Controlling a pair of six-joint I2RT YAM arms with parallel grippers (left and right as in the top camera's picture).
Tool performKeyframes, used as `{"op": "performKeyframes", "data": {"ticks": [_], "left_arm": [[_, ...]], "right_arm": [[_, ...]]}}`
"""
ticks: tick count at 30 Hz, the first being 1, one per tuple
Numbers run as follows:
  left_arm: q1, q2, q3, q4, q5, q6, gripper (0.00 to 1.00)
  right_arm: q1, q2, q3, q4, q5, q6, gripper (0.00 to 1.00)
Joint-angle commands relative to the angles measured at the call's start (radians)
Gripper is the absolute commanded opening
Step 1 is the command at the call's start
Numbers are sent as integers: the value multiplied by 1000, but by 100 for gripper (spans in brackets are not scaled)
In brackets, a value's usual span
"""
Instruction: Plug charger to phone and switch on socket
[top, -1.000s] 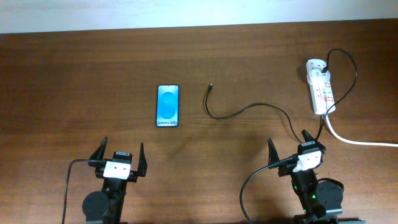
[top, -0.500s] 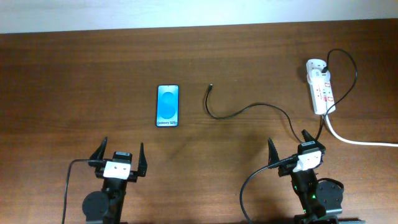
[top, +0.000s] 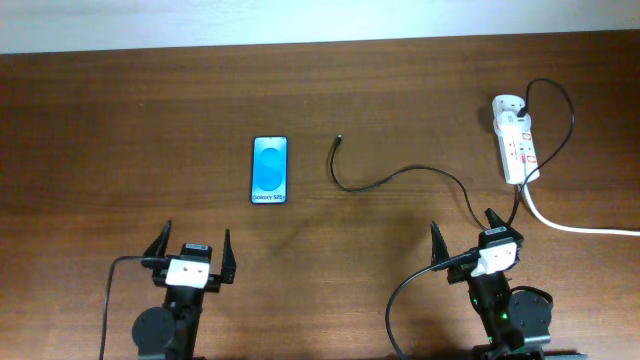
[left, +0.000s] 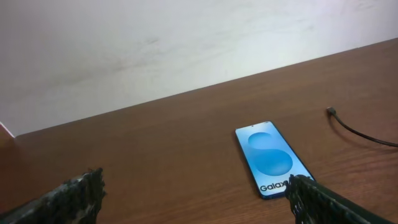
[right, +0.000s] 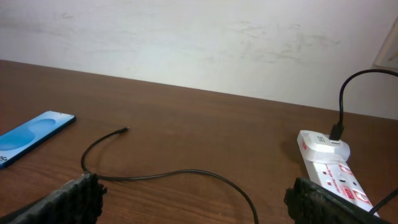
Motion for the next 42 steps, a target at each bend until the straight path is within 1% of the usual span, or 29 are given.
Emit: {"op": "performKeyframes", "data": {"ticks": [1, 10, 14, 19, 22, 25, 31, 34, 35, 39, 42], "left_arm": [[-4, 1, -2, -8, -15, 5, 99], [-4, 34, 49, -9, -14, -5, 99], [-4, 63, 83, -9, 14, -12, 99], [-4, 174, 193, -8, 42, -16, 99], [-4, 284, 285, -16, 42, -16, 99], [-4, 396, 365, -20, 72, -15, 99], [-4, 690, 567, -116, 150, -17, 99], [-4, 892, 742, -211, 171, -46, 99], [-4, 930, 779, -234, 172, -51, 99], [-5, 1184, 1056, -428, 220, -57, 99], [-30, 1339, 1234, -557, 216, -56, 99]], "right_arm": [[7, -12, -5, -5, 11, 4, 98], [7, -12, -5, -5, 11, 4, 98], [7, -12, -5, -5, 11, 4, 98], [7, -12, -5, -5, 11, 4, 98], [7, -12, -5, -5, 11, 4, 98], [7, -12, -5, -5, 11, 4, 98], [7, -12, -5, -5, 11, 4, 98], [7, -12, -5, -5, 11, 4, 98], [7, -12, -5, -5, 11, 4, 99], [7, -12, -5, -5, 11, 4, 98], [7, -12, -5, -5, 11, 4, 98]]}}
